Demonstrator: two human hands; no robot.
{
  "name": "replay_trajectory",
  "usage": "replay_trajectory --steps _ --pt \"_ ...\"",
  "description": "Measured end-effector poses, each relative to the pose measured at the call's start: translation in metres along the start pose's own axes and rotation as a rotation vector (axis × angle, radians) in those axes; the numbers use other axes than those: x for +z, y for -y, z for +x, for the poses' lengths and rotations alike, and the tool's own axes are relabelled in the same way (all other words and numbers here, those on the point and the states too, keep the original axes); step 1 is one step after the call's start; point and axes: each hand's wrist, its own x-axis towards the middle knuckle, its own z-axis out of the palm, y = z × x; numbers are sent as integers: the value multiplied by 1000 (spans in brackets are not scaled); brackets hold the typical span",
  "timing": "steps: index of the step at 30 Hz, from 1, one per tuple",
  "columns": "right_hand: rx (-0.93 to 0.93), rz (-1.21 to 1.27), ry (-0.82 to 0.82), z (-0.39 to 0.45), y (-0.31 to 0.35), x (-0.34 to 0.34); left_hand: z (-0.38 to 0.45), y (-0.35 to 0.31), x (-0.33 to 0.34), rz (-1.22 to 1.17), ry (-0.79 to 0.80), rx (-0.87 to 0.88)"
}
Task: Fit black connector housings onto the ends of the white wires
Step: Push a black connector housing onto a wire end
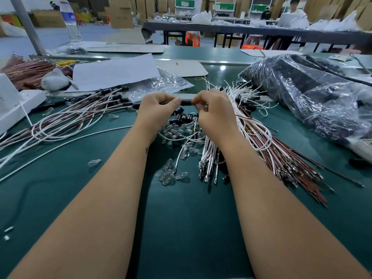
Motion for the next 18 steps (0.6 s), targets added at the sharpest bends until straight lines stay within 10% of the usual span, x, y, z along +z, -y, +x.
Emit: replay_trajectory --steps 18 --pt "-49 -6 28 -4 4 -2 -3 -3 0 5 7 -17"
